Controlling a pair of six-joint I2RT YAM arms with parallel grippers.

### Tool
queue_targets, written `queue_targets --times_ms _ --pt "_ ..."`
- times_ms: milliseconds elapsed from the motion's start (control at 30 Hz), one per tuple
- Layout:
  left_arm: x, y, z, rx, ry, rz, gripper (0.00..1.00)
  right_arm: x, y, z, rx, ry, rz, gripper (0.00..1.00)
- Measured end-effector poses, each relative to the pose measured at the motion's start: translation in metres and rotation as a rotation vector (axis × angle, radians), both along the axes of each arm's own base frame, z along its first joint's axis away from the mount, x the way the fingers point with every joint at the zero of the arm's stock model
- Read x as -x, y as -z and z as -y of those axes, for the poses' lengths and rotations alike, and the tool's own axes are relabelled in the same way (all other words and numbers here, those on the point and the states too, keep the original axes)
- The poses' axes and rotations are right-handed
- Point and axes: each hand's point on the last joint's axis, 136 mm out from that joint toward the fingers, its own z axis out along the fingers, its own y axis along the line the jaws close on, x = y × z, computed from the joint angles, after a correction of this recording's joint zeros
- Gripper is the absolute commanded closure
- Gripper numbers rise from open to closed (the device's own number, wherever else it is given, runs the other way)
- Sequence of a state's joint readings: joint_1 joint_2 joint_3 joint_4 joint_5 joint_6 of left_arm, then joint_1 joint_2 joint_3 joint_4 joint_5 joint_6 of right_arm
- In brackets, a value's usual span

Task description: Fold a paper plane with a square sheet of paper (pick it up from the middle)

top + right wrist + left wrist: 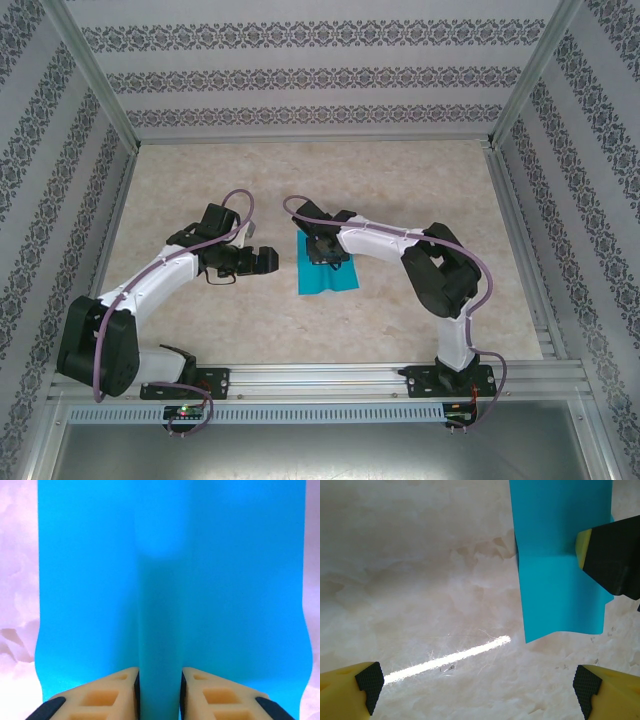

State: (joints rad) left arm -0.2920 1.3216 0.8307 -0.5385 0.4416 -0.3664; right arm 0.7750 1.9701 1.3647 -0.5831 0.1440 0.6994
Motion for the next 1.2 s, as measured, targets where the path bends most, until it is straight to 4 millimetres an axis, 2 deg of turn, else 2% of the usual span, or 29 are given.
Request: queue_targets --times_ms 100,200,433,533,633,767,833,1000,1200 --pt "0.0 -0.006 0.0 0.005 0.0 0.016 0.0 0.001 -0.005 -0.003 -0.02 -0.005 0.0 0.77" --pt "0.001 -0.017 -0.001 0.012 -0.006 0.036 0.0 0.004 -0.022 -0.011 -0.075 -0.021 0.009 0.77" --pt "-0.004 -0.07 -0.011 0.069 -0.064 0.152 0.0 0.01 -0.104 -0.046 -0.407 -0.072 0.093 0.77" --pt "-0.005 -0.089 -0.009 0.111 -0.071 0.189 0.0 0.015 -0.122 -0.053 -0.563 -0.075 0.092 0.77" --pt "-0.002 -0.097 -0.003 0.163 -0.064 0.185 0.0 0.018 -0.113 -0.053 -0.673 -0.055 0.052 0.77" --pt "-0.004 -0.099 0.007 0.229 -0.063 0.156 0.01 0.029 -0.081 -0.04 -0.724 -0.007 -0.038 0.76" --pt "-0.008 -0.096 0.012 0.26 -0.064 0.14 0.03 0.032 -0.072 -0.036 -0.734 0.002 -0.058 0.76" --pt "-0.014 -0.07 0.023 0.306 -0.079 0.06 0.07 0.034 -0.057 -0.025 -0.754 0.012 -0.081 0.75" --pt "-0.021 -0.043 0.052 0.327 -0.045 -0.009 0.18 0.036 -0.029 -0.006 -0.733 0.039 -0.118 0.74"
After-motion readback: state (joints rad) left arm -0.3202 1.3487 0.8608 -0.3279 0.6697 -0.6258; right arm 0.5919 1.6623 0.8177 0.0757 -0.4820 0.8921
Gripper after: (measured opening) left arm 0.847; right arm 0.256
